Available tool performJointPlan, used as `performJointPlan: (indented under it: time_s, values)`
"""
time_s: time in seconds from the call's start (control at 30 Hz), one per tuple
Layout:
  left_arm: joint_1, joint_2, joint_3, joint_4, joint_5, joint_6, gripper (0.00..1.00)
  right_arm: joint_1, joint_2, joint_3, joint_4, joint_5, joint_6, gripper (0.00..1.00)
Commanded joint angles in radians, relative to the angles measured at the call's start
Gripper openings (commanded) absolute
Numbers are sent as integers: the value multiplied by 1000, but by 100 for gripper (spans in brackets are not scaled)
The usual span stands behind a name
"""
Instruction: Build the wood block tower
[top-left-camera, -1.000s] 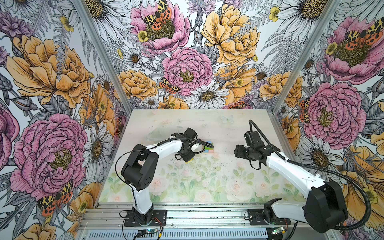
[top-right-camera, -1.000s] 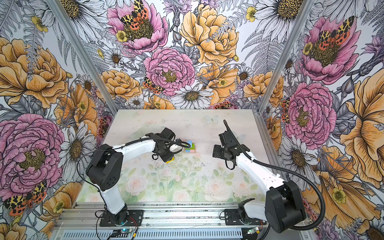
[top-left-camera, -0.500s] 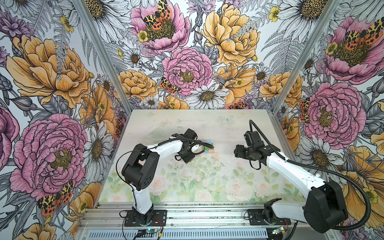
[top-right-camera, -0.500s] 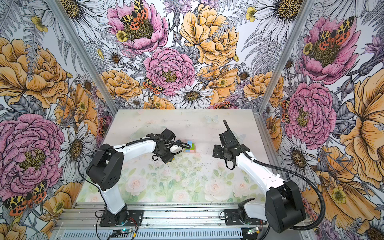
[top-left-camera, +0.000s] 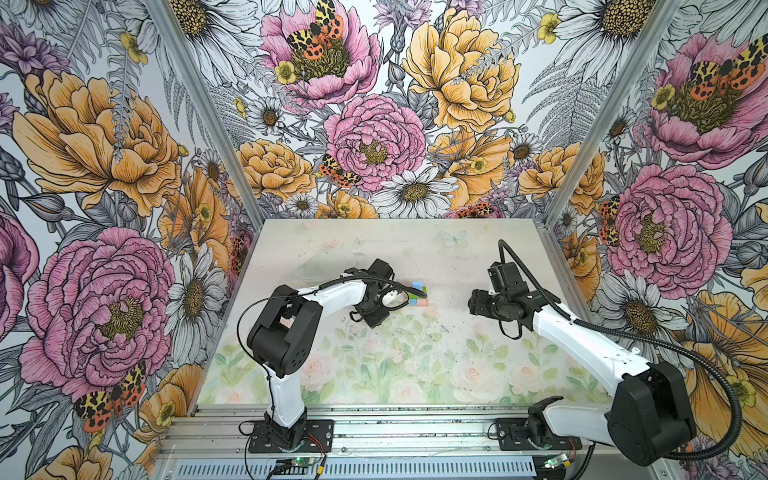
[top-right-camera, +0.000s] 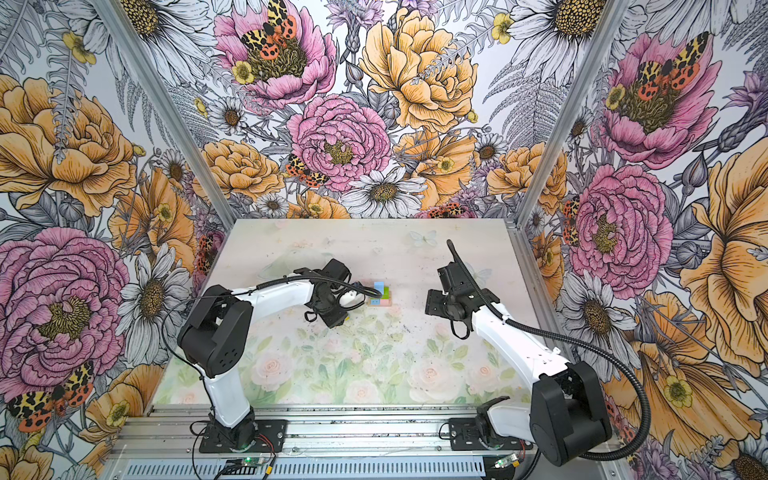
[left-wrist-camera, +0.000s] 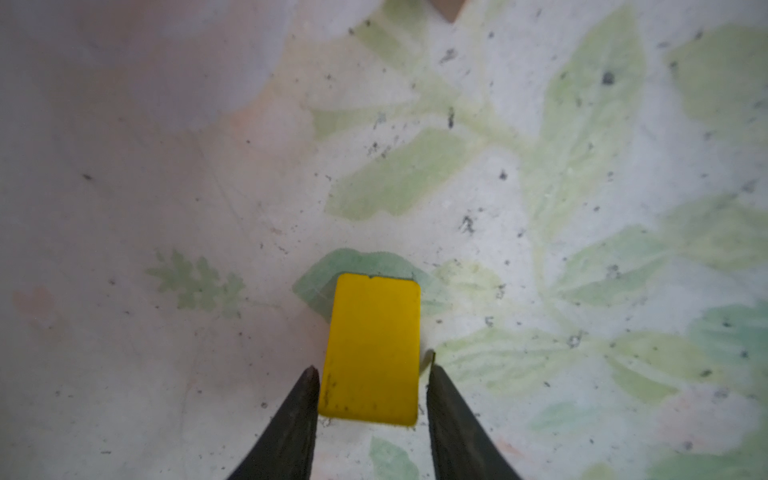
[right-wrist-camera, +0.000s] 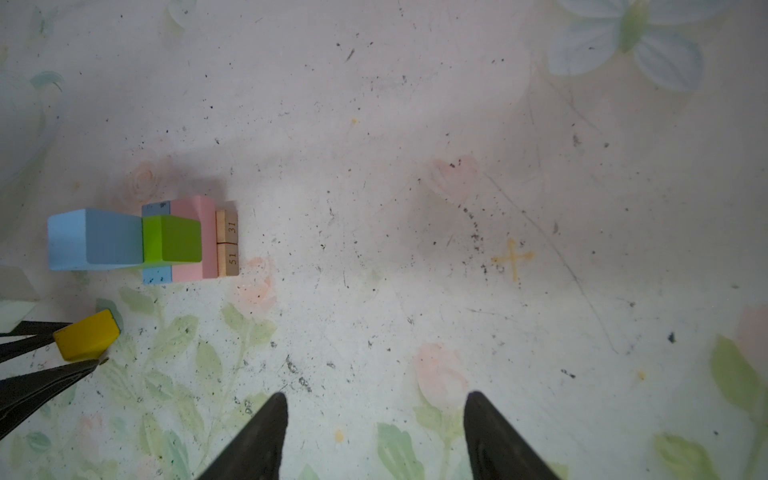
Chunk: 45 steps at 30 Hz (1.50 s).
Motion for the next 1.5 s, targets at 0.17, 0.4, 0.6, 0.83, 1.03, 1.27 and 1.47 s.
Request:
performJointPlan:
  time_s: [0.17, 0.4, 0.6, 0.83, 1.03, 1.27, 1.47]
  values:
    - [11, -5, 3, 16, 43, -14, 44, -7, -13, 6, 13, -5, 11, 69]
    - [12, -6, 2, 16, 44, -15, 43, -8, -12, 4, 13, -6, 12, 69]
    - [13, -1, 7, 18, 43, -18, 42, -7, -12, 4, 13, -5, 12, 69]
    - [17, -2, 17, 19, 44, -31, 44, -8, -11, 4, 14, -6, 13, 69]
    - [18, 4, 20, 22, 54, -38, 44, -7, -13, 2, 14, -6, 12, 69]
    - [18, 5, 27, 24, 57, -43, 44, -8, -10, 4, 14, -5, 12, 69]
    - [18, 1, 26, 31, 56, -43, 44, -8, -6, 5, 16, -8, 11, 69]
